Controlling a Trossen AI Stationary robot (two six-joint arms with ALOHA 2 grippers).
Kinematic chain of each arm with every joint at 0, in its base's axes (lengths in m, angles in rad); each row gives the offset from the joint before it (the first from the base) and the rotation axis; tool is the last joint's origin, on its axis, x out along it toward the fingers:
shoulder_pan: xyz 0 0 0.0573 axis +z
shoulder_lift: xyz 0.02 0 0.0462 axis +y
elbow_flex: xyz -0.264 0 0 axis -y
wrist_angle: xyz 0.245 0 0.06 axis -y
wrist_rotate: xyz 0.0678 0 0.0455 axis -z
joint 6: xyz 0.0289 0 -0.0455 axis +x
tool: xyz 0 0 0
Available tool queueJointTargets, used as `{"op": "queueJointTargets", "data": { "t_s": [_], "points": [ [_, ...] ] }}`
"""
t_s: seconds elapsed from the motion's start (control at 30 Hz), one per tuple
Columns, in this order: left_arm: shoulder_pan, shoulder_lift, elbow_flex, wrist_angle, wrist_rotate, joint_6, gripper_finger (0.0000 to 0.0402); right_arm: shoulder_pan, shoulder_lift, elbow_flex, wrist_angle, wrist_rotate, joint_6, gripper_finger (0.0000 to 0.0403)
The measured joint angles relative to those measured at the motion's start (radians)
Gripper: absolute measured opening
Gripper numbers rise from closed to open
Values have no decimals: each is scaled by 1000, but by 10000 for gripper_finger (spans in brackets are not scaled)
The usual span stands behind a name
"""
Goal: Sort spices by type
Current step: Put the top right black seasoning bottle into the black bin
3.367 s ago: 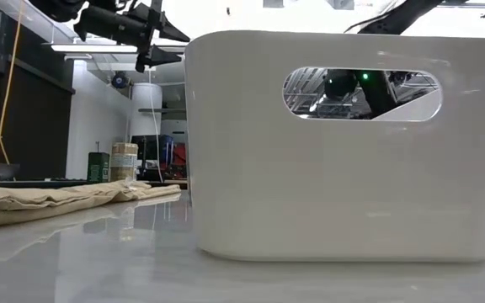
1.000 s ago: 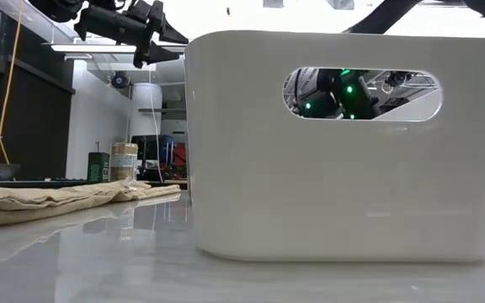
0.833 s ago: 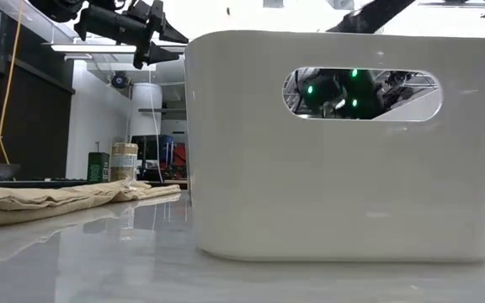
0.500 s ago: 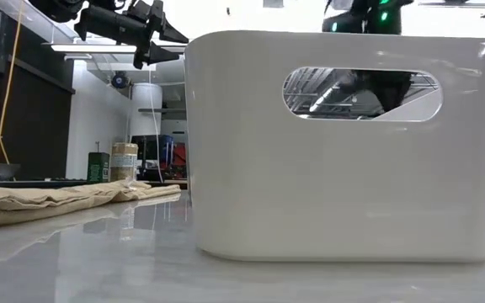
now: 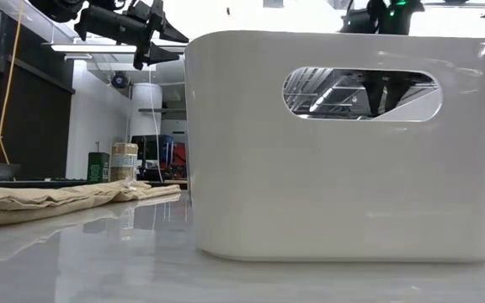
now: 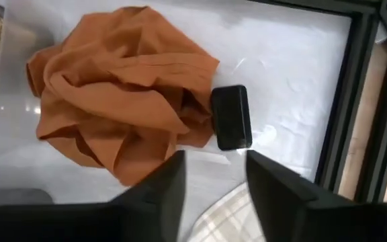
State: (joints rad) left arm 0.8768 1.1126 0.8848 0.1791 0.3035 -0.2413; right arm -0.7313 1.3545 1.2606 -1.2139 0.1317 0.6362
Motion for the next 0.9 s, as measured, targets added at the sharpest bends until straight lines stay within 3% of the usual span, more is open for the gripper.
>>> {"op": "queueJointTargets", "data": {
  "t_s": [0.13, 0.23, 0.37, 0.53, 0.9],
  "points": [
    [0, 0, 0, 1, 0, 10, 291, -72, 30, 0, 26, -20, -88, 213],
    [0, 0, 0, 1, 0, 10, 291, -142, 55, 0, 50, -88, -130, 236],
    [0, 0, 0, 1, 0, 9, 291, -210, 95, 0, 51, -140, -190, 240],
    [-1, 0, 0, 1, 6, 8, 291, -214, 137, 0, 71, -195, -256, 240],
    [-1, 0, 0, 1, 8, 7, 291, -204, 284, 0, 63, -125, -262, 240]
  ]
}}
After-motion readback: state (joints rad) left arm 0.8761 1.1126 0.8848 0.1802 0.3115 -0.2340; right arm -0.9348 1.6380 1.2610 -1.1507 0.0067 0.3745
